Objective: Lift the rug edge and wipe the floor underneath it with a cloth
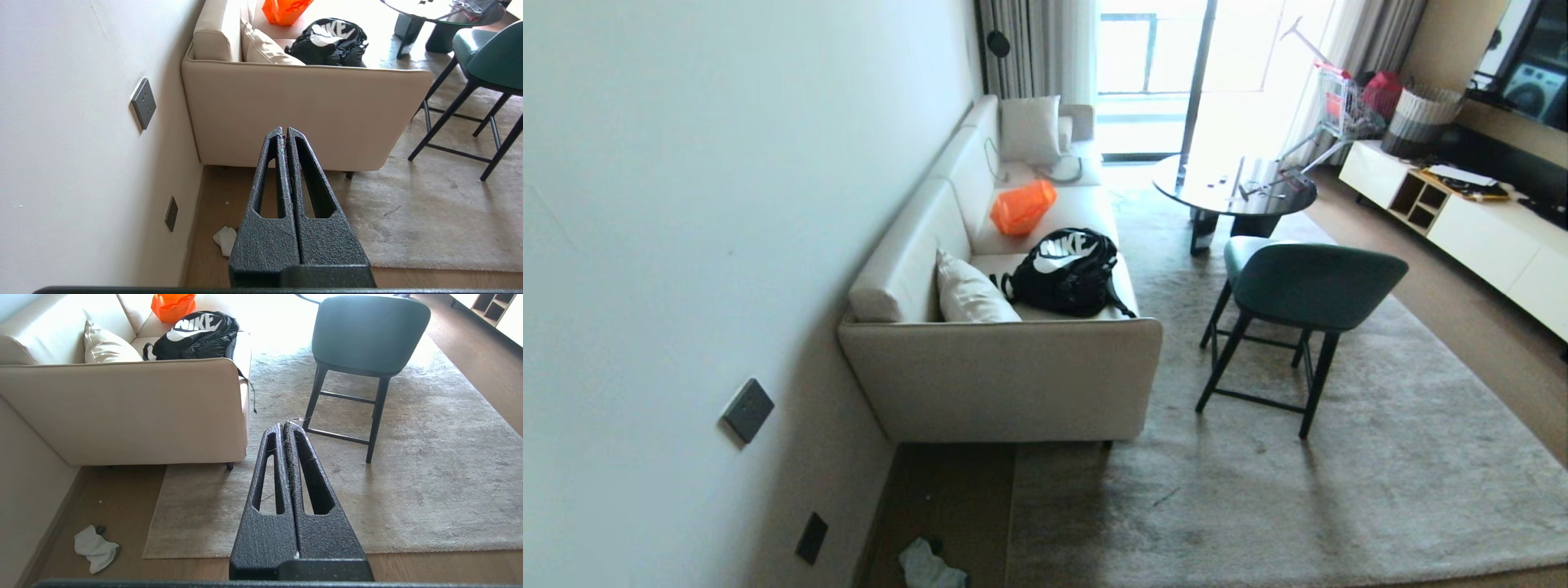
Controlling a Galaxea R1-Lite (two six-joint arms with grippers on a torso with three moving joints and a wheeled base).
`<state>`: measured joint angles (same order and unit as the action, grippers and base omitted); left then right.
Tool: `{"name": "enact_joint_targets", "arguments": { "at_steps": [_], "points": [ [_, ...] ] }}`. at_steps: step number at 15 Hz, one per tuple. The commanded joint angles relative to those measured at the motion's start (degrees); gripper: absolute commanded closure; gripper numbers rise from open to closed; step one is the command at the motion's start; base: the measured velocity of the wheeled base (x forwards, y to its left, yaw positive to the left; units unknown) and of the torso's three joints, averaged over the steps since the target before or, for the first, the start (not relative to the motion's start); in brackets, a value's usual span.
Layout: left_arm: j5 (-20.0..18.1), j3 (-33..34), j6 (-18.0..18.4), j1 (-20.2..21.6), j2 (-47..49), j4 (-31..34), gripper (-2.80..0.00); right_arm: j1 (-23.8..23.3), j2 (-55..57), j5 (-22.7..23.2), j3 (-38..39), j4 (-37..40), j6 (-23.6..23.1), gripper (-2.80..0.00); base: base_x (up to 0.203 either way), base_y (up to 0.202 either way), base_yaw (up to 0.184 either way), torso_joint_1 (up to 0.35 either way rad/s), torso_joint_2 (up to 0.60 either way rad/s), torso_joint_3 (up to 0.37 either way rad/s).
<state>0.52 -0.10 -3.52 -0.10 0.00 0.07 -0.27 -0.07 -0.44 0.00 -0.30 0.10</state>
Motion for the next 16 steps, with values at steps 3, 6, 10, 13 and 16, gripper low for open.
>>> {"name": "enact_joint_targets", "arguments": {
  "at_steps": [3, 6, 10, 13, 16],
  "points": [
    [0.01, 0.01, -0.08, 0.01, 0.00, 0.02, 0.00, 0.00, 0.07, 0.00, 0.00, -0.05, 0.17, 0.00, 0.000, 0.000, 0.000, 0.000, 0.00, 0.000],
    [0.01, 0.01, -0.08, 0.01, 0.00, -0.03, 0.00, 0.00, 0.07, 0.00, 0.00, -0.05, 0.08, 0.00, 0.000, 0.000, 0.000, 0.000, 0.00, 0.000],
    [0.01, 0.01, -0.08, 0.01, 0.00, -0.07, 0.00, 0.00, 0.07, 0.00, 0.00, -0.05, 0.08, 0.00, 0.000, 0.000, 0.000, 0.000, 0.00, 0.000],
    [0.01, 0.01, -0.08, 0.01, 0.00, 0.02, 0.00, 0.00, 0.07, 0.00, 0.00, -0.05, 0.08, 0.00, 0.000, 0.000, 0.000, 0.000, 0.00, 0.000],
    [0.01, 0.01, 0.00, 0.01, 0.00, 0.02, 0.00, 0.00, 0.07, 0.00, 0.00, -0.05, 0.08, 0.00, 0.000, 0.000, 0.000, 0.000, 0.00, 0.000]
  ]
}}
